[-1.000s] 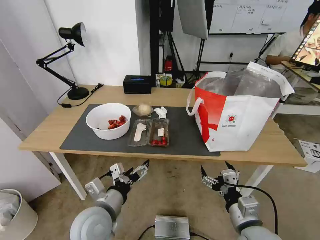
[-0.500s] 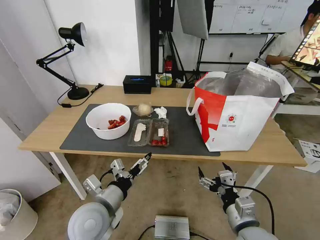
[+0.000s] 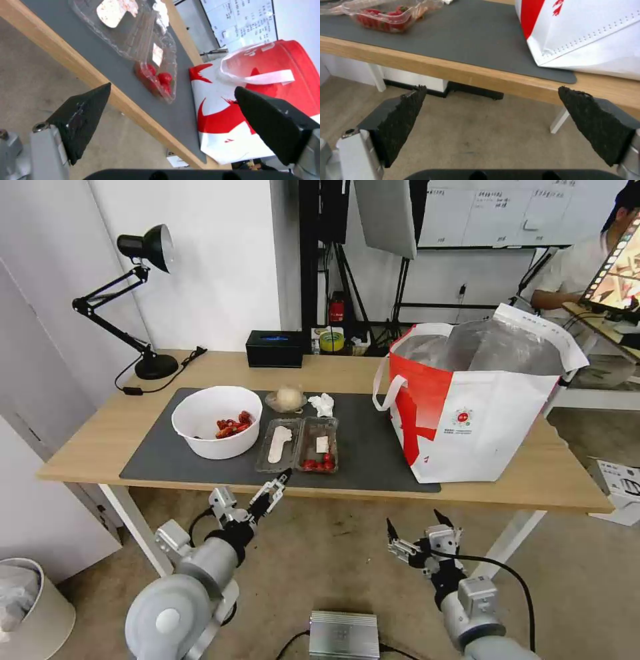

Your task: Pick up the trash from the table and place it into the takeout bag.

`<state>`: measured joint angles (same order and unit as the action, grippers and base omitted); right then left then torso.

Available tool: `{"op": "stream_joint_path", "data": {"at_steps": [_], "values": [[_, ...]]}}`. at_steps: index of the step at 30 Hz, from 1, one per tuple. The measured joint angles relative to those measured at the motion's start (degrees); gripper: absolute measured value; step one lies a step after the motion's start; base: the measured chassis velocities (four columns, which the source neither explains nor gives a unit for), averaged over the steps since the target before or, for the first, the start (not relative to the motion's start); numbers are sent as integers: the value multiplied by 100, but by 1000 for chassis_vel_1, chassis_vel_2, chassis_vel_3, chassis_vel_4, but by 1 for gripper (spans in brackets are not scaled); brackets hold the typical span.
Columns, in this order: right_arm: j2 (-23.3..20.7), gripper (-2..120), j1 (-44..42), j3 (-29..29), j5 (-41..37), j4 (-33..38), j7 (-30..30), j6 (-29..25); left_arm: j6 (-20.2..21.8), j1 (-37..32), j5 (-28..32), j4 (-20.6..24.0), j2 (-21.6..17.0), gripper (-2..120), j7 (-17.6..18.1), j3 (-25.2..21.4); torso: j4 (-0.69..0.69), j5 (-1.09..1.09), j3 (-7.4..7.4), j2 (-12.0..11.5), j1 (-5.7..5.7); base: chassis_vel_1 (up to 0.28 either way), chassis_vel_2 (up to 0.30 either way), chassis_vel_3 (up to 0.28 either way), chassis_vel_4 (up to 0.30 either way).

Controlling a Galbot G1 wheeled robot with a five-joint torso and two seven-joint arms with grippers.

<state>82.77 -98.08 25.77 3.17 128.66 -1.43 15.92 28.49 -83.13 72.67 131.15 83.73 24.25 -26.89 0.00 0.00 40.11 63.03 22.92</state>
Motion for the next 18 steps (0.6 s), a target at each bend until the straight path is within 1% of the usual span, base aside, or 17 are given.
{"op": "stream_joint_path", "data": {"at_steps": [2,5,6,12,14,15,18], "values": [[-10,100,6,0,1,-2,0,0,-10,31,1,-32,6,100,43,20,0,0,0,0,0,0,0,0,0],[-27,100,12,3,1,-7,0,0,-129,243,118,-204,5,100,228,59,0,0,0,0,0,0,0,0,0],[-27,100,12,3,1,-7,0,0,-129,243,118,-204,5,100,228,59,0,0,0,0,0,0,0,0,0],[-23,100,25,32,6,-37,3,-2,-275,700,510,-560,-53,100,558,83,0,0,0,0,0,0,0,0,0],[-23,100,26,35,6,-39,3,-3,-280,730,528,-587,-55,100,581,89,-1,0,0,-1,0,0,0,0,0],[-23,100,35,41,6,-42,4,-4,-297,852,578,-695,-58,100,665,119,0,0,0,-1,0,0,0,0,0],[-18,100,49,44,7,-54,7,-5,-324,980,591,-829,-50,100,715,173,0,0,0,0,0,0,0,0,0]]}}
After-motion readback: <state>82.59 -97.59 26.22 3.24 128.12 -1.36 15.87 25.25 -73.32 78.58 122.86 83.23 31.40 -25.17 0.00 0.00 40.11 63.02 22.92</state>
